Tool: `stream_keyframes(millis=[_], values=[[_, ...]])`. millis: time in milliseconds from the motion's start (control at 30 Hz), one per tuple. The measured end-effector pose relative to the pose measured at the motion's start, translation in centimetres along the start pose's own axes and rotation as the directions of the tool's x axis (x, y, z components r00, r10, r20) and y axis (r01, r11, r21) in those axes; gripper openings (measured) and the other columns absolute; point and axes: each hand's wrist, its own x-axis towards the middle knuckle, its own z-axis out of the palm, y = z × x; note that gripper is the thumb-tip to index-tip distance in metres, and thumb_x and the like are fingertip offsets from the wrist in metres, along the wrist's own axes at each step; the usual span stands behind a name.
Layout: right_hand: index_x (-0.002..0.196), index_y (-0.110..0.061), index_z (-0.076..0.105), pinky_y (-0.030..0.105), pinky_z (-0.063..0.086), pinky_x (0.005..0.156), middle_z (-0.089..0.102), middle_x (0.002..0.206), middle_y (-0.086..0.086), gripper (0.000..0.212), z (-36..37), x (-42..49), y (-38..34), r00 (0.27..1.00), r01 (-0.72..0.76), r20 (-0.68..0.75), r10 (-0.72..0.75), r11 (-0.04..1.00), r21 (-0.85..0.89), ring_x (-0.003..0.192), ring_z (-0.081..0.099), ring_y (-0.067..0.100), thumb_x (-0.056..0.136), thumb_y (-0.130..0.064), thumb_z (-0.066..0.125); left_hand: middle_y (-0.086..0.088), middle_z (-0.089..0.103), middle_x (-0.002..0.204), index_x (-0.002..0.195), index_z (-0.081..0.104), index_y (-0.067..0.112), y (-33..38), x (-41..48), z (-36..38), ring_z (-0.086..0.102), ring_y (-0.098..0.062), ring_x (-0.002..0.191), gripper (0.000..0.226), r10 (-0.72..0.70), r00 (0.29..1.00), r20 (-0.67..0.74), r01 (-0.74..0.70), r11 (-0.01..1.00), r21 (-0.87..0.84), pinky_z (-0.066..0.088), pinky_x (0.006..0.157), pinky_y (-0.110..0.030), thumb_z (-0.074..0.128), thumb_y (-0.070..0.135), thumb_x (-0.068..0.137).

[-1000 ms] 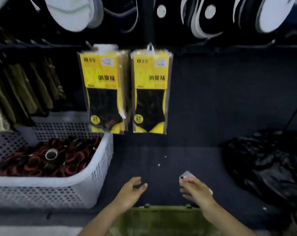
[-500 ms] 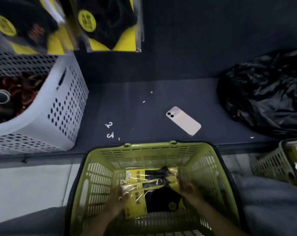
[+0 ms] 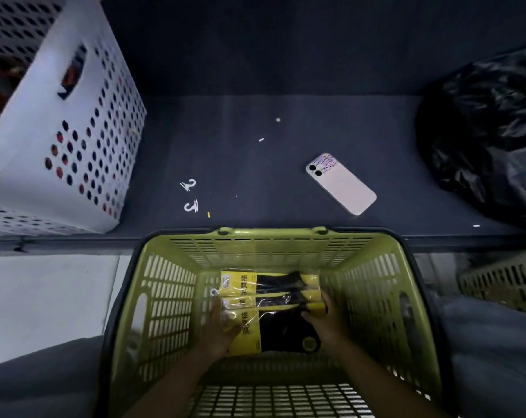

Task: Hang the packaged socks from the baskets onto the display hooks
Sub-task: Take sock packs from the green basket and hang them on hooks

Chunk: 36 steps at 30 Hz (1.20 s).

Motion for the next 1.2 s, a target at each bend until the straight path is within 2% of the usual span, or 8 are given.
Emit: stream_keyframes(millis=[133, 233, 467, 600, 800, 967, 1100, 1200], values=[[0.135, -0.008, 0.048, 0.035, 0.049, 0.082, 0.058, 0.124, 0.016, 0.062, -0.9, 0.0, 0.3, 0.994, -0.094, 0.059, 0.09, 0.993, 0.068, 0.102, 0.058, 0.027, 0.078, 0.002, 0.072, -0.014, 0.024, 0.154, 0.151, 0.009, 0.01, -0.2, -0.1, -0.2, 0.029, -0.03, 0.139, 0.085, -0.034, 0.999, -0.004, 0.034, 0.996, -0.084, 0.032, 0.111, -0.047, 0.066, 0.013, 0.087], [0.121, 0.004, 0.058, 0.039, 0.051, 0.086, 0.068, 0.107, 0.019, 0.05, -1.2, -1.3, 0.1, 0.972, -0.119, 0.211, 0.107, 0.992, 0.046, 0.094, 0.065, 0.029, 0.075, -0.005, 0.076, -0.017, 0.025, 0.153, 0.149, 0.014, 0.006, -0.6, -0.7, -1.0, 0.028, -0.033, 0.14, 0.082, -0.092, 0.994, -0.061, 0.079, 0.98, -0.181, 0.029, 0.113, -0.042, 0.066, 0.007, 0.086], [0.105, -0.025, 0.061, 0.028, 0.05, 0.082, 0.068, 0.11, 0.001, 0.031, -3.1, -6.2, -6.2, 0.936, 0.119, 0.344, -0.066, 0.984, -0.135, 0.097, 0.063, 0.015, 0.079, -0.033, 0.075, -0.006, 0.049, 0.137, 0.138, 0.037, 0.021, 0.0, -4.0, -3.6, 0.056, -0.026, 0.114, 0.069, -0.159, 0.985, 0.062, 0.167, 0.819, -0.548, 0.054, 0.086, -0.045, 0.074, 0.022, 0.08], [0.095, -0.018, 0.069, 0.023, 0.05, 0.073, 0.074, 0.093, 0.0, 0.026, -6.1, -9.3, -11.3, 0.933, 0.261, 0.279, -0.226, 0.961, -0.094, 0.084, 0.067, 0.014, 0.072, -0.026, 0.08, -0.009, 0.065, 0.119, 0.122, 0.056, 0.016, 4.6, -6.0, -5.5, 0.064, -0.025, 0.102, 0.043, -0.036, 0.999, 0.032, 0.047, 0.865, -0.499, 0.053, 0.09, -0.042, 0.071, 0.027, 0.083], [0.098, -0.011, 0.073, 0.024, 0.054, 0.072, 0.075, 0.095, 0.007, 0.06, -11.7, -15.7, -18.9, 0.871, 0.453, 0.138, -0.472, 0.879, 0.151, 0.082, 0.072, 0.017, 0.046, -0.038, 0.086, 0.0, 0.064, 0.114, 0.128, 0.047, 0.013, 14.5, -11.0, -11.2, 0.063, -0.008, 0.09, 0.058, 0.267, 0.939, -0.216, -0.336, 0.849, -0.409, 0.052, 0.07, -0.018, 0.076, 0.022, 0.078], [0.11, -0.011, 0.066, 0.026, 0.056, 0.063, 0.075, 0.094, 0.008, 0.048, -13.2, -21.4, -23.9, 0.806, 0.516, 0.019, -0.592, 0.718, 0.467, 0.083, 0.071, 0.022, 0.067, -0.03, 0.078, 0.011, 0.041, 0.132, 0.146, 0.023, 0.024, 21.0, -16.9, -16.5, 0.045, -0.012, 0.121, 0.091, 0.394, 0.839, -0.375, -0.537, 0.712, -0.453, 0.04, 0.104, -0.034, 0.075, 0.039, 0.072], [0.118, -0.013, 0.065, 0.03, 0.058, 0.066, 0.073, 0.105, 0.011, 0.056, -11.5, -25.0, -26.2, 0.765, 0.465, 0.054, -0.641, 0.61, 0.642, 0.092, 0.071, 0.026, 0.068, -0.036, 0.075, 0.004, 0.054, 0.133, 0.119, 0.048, 0.032, 23.3, -21.3, -17.5, 0.053, -0.012, 0.119, 0.068, 0.594, 0.783, -0.183, -0.553, 0.532, -0.641, 0.047, 0.099, -0.035, 0.072, 0.046, 0.057], [0.124, -0.017, 0.06, 0.035, 0.057, 0.073, 0.071, 0.112, 0.01, 0.061, -9.1, -26.5, -26.9, 0.755, 0.418, 0.103, -0.647, 0.598, 0.684, 0.101, 0.069, 0.027, 0.068, -0.037, 0.077, -0.004, 0.06, 0.13, 0.118, 0.054, 0.024, 25.1, -23.2, -17.7, 0.054, -0.019, 0.123, 0.064, 0.672, 0.702, -0.237, -0.636, 0.44, -0.634, 0.047, 0.101, -0.034, 0.071, 0.047, 0.061]])
